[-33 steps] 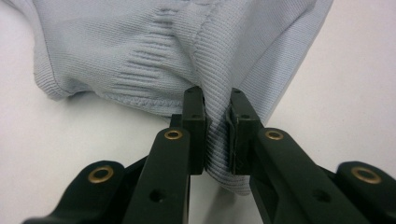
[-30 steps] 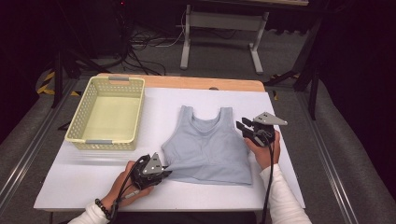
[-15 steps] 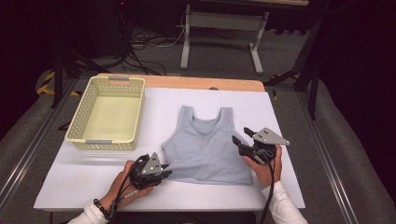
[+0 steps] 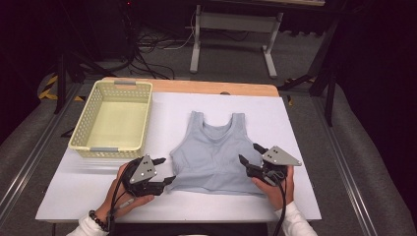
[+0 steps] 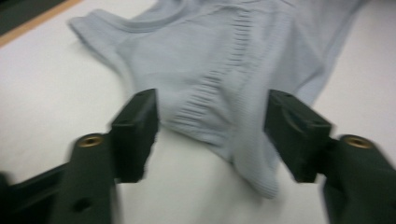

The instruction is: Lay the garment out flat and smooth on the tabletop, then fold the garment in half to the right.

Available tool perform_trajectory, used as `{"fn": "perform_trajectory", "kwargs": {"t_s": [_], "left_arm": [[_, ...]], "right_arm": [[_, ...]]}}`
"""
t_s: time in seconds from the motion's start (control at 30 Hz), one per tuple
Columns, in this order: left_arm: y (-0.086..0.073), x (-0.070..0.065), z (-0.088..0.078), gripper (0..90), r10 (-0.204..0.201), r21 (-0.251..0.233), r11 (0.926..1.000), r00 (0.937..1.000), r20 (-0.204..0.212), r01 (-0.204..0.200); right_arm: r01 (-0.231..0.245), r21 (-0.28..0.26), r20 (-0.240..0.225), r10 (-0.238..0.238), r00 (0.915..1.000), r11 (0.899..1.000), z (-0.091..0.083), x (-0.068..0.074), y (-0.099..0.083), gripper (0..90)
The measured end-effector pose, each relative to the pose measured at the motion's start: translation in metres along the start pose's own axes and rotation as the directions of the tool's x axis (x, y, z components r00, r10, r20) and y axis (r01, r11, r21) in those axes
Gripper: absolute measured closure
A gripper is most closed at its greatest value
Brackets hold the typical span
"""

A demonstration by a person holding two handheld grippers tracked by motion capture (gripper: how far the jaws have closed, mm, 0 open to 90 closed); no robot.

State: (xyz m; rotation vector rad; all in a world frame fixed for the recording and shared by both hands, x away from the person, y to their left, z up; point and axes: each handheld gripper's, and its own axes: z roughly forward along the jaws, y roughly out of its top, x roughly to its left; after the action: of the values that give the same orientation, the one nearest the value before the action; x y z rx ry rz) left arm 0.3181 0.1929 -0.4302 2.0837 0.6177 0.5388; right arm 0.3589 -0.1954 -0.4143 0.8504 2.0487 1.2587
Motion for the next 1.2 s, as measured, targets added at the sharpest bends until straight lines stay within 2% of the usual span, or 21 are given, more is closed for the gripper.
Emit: {"fn": "perform_trajectory", "kwargs": {"t_s": [0.13,0.33,0.63,0.8,0.9,0.97,1.07,1.1,1.2], "left_arm": [[-0.002,0.004,-0.001,22.1,-0.015,0.002,0.9999,0.9990,-0.042,0.015],[-0.007,0.008,-0.002,14.3,-0.036,0.003,0.9993,0.9977,-0.057,0.037],[-0.008,0.012,-0.003,13.7,-0.048,0.007,0.9988,0.9964,-0.069,0.049],[-0.010,0.012,0.000,14.3,-0.060,0.024,0.9977,0.9946,-0.085,0.063],[-0.009,0.013,0.000,15.2,-0.069,0.025,0.9971,0.9929,-0.097,0.072],[-0.008,0.014,0.000,15.8,-0.071,0.027,0.9968,0.9908,-0.115,0.075],[-0.009,0.016,0.001,16.5,-0.083,0.030,0.9957,0.9892,-0.121,0.087],[-0.009,0.017,0.001,16.5,-0.082,0.037,0.9955,0.9893,-0.121,0.087],[-0.009,0.018,0.002,16.5,-0.078,0.047,0.9953,0.9882,-0.132,0.084]], "right_arm": [[0.018,-0.003,-0.015,-0.018,0.9997,1.000,0.004,0.006,0.002,30.3],[0.022,0.000,-0.022,-0.022,0.9995,1.000,0.009,0.011,0.004,22.8],[0.037,-0.007,-0.055,-0.037,0.9978,0.999,0.015,0.021,0.006,19.1],[0.062,0.006,-0.094,-0.062,0.9936,0.998,0.017,0.034,0.008,25.1],[0.065,0.010,-0.148,-0.062,0.9871,0.998,0.018,0.045,0.010,27.2],[0.068,0.017,-0.194,-0.063,0.9791,0.998,0.020,0.054,0.011,27.2],[0.108,0.028,-0.238,-0.099,0.9663,0.994,0.026,0.076,0.014,30.0],[0.112,0.031,-0.265,-0.099,0.9592,0.993,0.029,0.083,0.016,32.7],[0.128,0.049,-0.357,-0.102,0.9284,0.991,0.039,0.106,0.019,34.5]]}}
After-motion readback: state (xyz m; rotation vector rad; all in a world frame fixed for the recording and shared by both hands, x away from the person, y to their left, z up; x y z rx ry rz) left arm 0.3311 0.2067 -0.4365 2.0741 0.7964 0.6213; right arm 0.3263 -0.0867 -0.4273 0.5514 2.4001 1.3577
